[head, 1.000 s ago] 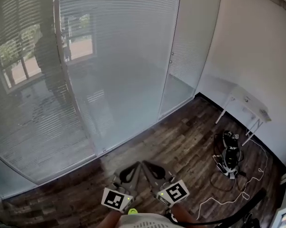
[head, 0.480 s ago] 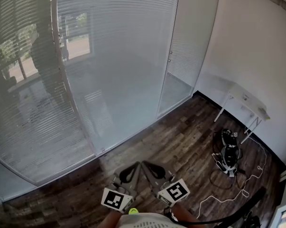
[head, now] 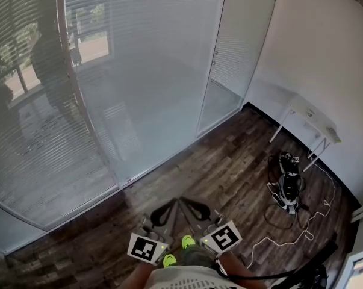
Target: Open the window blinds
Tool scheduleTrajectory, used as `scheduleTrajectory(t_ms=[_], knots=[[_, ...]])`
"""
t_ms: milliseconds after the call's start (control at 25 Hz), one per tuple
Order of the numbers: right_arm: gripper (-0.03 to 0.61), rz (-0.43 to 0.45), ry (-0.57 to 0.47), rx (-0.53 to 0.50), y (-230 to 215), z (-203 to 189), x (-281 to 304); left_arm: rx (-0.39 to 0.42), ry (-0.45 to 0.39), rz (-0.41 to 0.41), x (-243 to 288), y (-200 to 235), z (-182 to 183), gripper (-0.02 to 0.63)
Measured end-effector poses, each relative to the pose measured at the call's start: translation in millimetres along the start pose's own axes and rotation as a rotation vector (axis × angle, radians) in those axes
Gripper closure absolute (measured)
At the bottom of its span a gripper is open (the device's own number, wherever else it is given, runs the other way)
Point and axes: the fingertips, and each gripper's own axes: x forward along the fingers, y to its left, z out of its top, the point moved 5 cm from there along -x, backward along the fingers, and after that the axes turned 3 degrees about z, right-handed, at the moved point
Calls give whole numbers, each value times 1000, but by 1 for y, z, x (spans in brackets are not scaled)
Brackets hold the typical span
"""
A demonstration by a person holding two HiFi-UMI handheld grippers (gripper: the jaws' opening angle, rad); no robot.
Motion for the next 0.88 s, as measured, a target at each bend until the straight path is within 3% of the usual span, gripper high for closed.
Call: scheduleTrajectory(t_ms=[320, 640, 880], knots=[[571, -12, -19, -19, -33, -7, 10, 14, 4, 1, 33, 11, -10, 623], [571, -13, -56, -31, -96, -5, 20, 42, 0, -4, 96, 19, -12, 623], [571, -15, -44, -33, -167, -16, 18, 48, 19, 14, 167, 19, -31, 623]])
